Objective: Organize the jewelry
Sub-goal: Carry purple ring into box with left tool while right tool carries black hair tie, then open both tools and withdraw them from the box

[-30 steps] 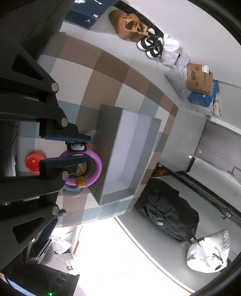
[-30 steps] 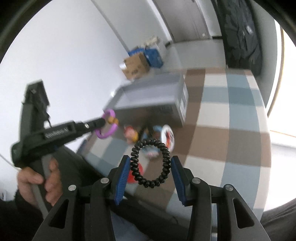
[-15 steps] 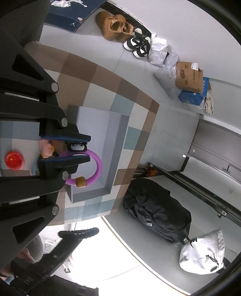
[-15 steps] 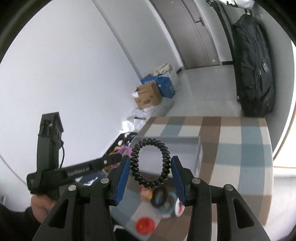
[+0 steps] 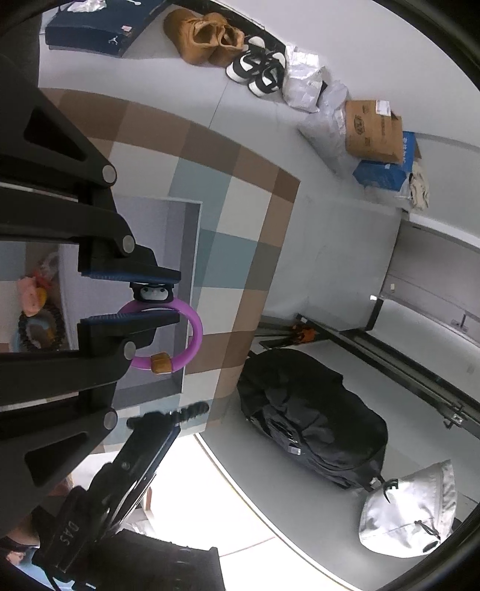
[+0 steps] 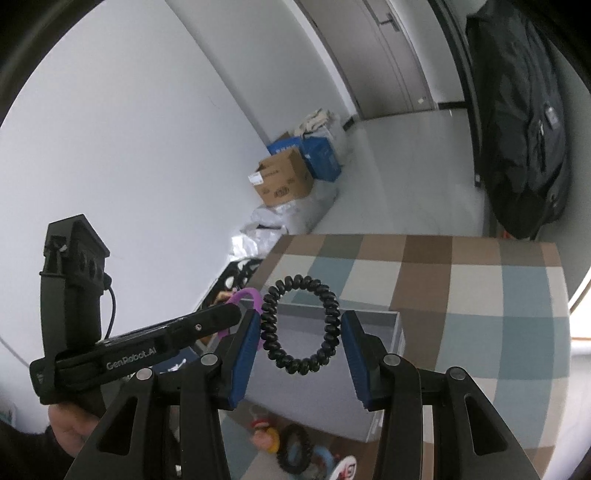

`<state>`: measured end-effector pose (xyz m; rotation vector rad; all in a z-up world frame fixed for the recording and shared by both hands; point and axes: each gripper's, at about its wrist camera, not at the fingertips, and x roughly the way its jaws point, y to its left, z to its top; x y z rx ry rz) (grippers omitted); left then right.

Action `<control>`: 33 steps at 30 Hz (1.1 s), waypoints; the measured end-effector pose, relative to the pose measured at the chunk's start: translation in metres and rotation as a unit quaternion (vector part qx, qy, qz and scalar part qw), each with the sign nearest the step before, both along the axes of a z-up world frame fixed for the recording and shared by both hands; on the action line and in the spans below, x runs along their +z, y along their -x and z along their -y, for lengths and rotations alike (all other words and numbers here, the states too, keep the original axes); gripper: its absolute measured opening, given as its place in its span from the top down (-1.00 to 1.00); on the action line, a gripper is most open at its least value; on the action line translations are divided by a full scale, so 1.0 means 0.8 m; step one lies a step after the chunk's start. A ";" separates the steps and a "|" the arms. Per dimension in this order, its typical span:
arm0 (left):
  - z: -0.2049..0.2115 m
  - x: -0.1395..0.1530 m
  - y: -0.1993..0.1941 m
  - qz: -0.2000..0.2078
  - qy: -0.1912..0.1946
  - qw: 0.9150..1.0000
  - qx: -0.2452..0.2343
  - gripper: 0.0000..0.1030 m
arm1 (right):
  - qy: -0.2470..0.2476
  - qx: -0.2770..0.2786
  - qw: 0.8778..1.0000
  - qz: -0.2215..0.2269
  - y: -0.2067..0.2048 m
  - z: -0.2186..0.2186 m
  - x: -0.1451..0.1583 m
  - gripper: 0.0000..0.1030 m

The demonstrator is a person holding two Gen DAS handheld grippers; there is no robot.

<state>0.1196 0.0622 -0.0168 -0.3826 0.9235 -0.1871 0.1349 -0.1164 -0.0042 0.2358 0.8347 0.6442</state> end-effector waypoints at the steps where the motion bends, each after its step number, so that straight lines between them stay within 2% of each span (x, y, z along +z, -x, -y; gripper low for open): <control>1: 0.002 -0.001 -0.006 -0.002 0.005 1.000 -0.003 0.81 | 0.003 0.000 1.000 -0.003 -0.002 -0.001 -0.003 0.15; 5: 0.002 -0.010 -0.017 -0.015 0.016 1.000 -0.009 0.81 | 0.008 0.005 1.000 -0.014 -0.009 -0.004 -0.017 0.15; 10: 0.012 -0.019 -0.025 -0.026 0.012 0.999 -0.024 0.81 | 0.019 0.000 0.999 -0.028 -0.016 -0.005 -0.032 0.12; 17: 0.012 -0.023 -0.032 -0.035 0.028 0.999 -0.026 0.81 | 0.022 -0.010 0.999 -0.032 -0.023 0.002 -0.036 0.06; 20: 0.011 -0.025 -0.036 -0.043 0.037 0.998 -0.030 0.77 | 0.022 -0.006 0.999 -0.028 -0.023 0.001 -0.033 -0.03; 22: 0.011 -0.024 -0.036 -0.043 0.043 0.997 -0.036 0.70 | 0.022 -0.002 0.999 -0.024 -0.021 0.000 -0.031 -0.16; 24: 0.011 -0.022 -0.035 -0.040 0.045 0.998 -0.035 0.51 | 0.020 0.006 1.000 -0.017 -0.015 0.000 -0.028 -0.30; 26: 0.010 -0.019 -0.033 -0.032 0.049 0.998 -0.034 0.18 | 0.015 0.009 1.000 -0.006 -0.009 0.003 -0.024 -0.49; 27: 0.010 -0.018 -0.032 -0.029 0.049 0.998 -0.032 0.12 | 0.014 0.007 1.000 -0.001 -0.007 0.004 -0.021 -0.58; 29: 0.011 -0.013 -0.028 -0.019 0.045 0.998 -0.032 0.09 | 0.012 -0.006 1.000 0.013 0.001 0.011 -0.015 -0.67; 31: 0.013 -0.010 -0.027 -0.019 0.039 0.998 -0.039 0.09 | 0.007 -0.010 1.000 0.021 0.007 0.016 -0.010 -0.94; 33: 0.012 -0.004 -0.021 -0.010 0.025 0.999 -0.035 0.08 | 0.008 -0.019 0.999 0.030 0.012 0.020 -0.007 -1.00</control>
